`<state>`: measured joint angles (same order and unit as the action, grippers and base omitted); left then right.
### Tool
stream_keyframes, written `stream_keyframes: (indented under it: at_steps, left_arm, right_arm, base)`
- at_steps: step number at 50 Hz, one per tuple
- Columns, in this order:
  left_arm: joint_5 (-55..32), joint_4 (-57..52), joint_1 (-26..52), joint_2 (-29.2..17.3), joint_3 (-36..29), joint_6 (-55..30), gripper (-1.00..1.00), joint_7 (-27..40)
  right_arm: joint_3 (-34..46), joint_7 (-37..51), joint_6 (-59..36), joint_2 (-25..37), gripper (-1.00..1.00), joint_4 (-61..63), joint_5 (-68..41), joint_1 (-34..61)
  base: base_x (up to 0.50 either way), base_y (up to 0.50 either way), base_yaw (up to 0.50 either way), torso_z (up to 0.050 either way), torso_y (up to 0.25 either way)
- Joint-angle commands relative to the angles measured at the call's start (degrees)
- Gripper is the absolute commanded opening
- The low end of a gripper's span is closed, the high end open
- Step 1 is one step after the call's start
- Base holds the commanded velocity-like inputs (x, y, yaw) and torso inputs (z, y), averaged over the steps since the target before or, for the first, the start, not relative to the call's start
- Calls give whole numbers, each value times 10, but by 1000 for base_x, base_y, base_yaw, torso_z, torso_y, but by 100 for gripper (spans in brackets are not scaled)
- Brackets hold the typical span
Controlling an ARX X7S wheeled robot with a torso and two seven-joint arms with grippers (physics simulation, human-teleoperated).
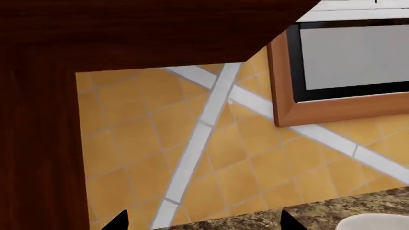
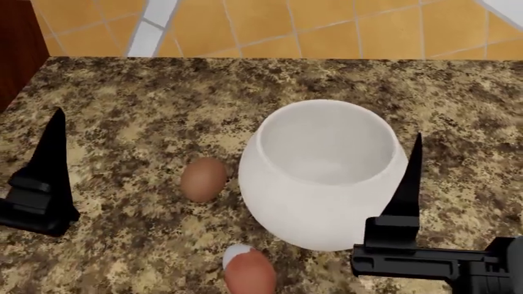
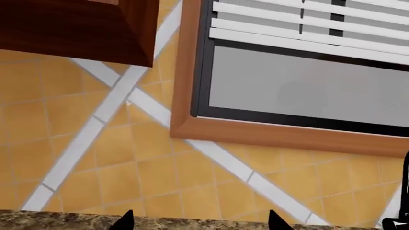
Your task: Place the eggs and milk next to the bowl.
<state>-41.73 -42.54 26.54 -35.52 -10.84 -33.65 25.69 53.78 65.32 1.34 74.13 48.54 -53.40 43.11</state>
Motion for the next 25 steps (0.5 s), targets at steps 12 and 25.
stream_keyframes:
  at_steps: [12,25]
  left_arm:
    - [42,-10,-3,11,0,10,100,20]
    - [40,-9,-5,15,-2,18,100,19]
  right_arm:
    - [-13,-15,0,-15,100,-5,25,-7]
    - [-14,-23,20,-18,100,-16,26,-17]
  base:
    - [-315,3,0,0,0]
    - [1,-462,0,0,0]
